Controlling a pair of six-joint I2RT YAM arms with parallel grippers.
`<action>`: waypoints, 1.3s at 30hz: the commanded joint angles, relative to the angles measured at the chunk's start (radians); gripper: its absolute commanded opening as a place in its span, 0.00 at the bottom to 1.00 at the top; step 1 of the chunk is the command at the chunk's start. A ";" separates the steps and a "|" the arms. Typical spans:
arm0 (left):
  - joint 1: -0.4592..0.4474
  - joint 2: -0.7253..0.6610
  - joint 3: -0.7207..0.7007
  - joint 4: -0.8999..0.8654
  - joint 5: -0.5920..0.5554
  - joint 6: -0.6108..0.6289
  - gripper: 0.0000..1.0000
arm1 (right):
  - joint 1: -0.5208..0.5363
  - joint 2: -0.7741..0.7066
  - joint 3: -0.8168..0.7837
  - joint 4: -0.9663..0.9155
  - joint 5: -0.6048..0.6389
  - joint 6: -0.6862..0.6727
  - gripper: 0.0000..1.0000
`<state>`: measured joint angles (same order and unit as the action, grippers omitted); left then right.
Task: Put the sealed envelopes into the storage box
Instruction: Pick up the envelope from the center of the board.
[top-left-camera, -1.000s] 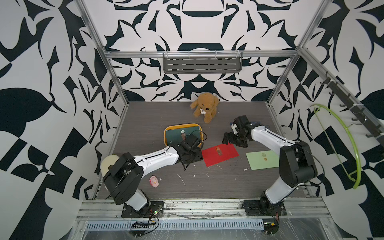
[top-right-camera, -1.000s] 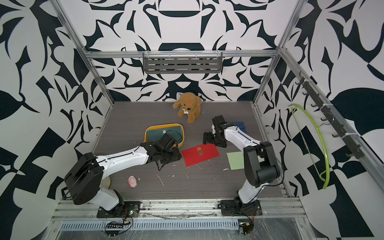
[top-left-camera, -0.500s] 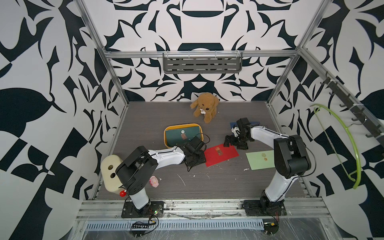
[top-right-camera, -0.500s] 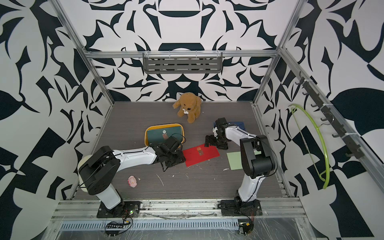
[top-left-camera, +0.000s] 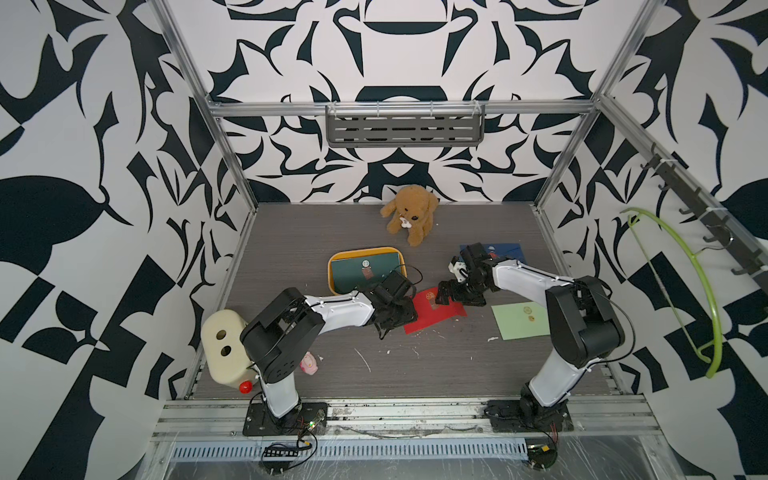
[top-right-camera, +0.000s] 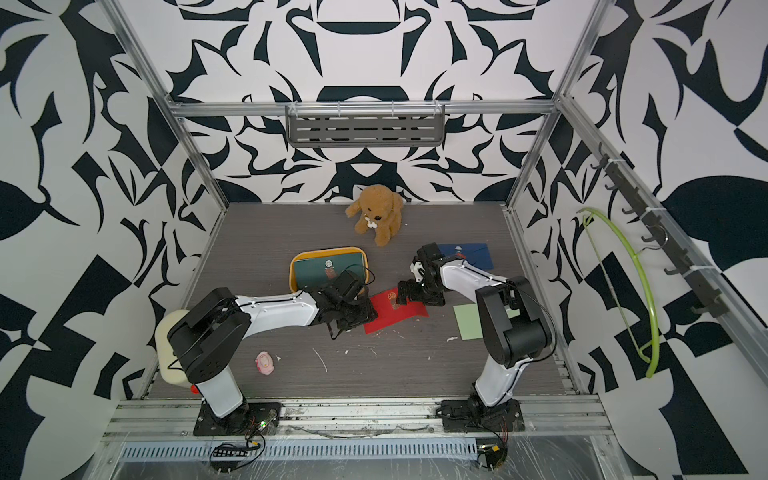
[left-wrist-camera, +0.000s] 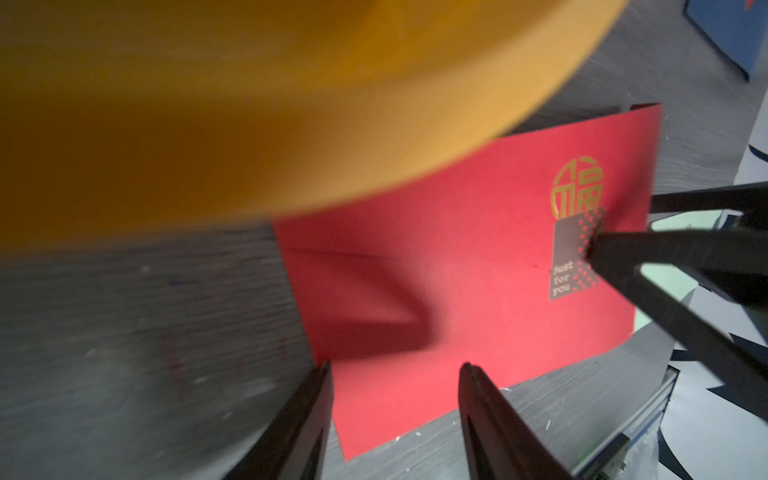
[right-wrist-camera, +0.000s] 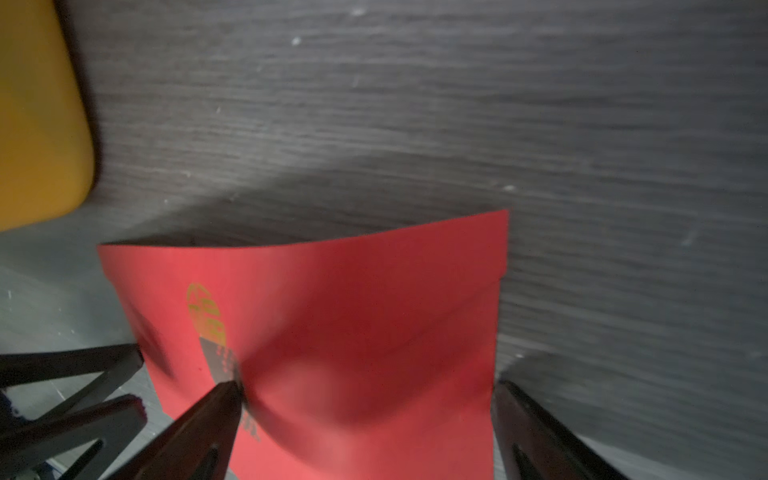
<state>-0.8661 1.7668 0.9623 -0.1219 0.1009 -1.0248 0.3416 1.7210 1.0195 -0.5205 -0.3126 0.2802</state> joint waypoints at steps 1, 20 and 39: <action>-0.004 0.040 -0.014 -0.040 0.032 0.008 0.55 | 0.045 -0.025 -0.028 -0.052 -0.021 -0.011 0.99; 0.016 -0.159 -0.009 -0.152 0.043 0.111 0.54 | 0.179 -0.056 -0.065 -0.143 0.099 -0.098 0.81; 0.125 0.042 0.166 -0.116 0.420 0.892 0.56 | 0.213 -0.034 -0.014 -0.181 -0.008 -0.185 0.79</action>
<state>-0.7460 1.7748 1.1141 -0.2596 0.4549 -0.2596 0.5480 1.6772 0.9718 -0.6594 -0.2859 0.1249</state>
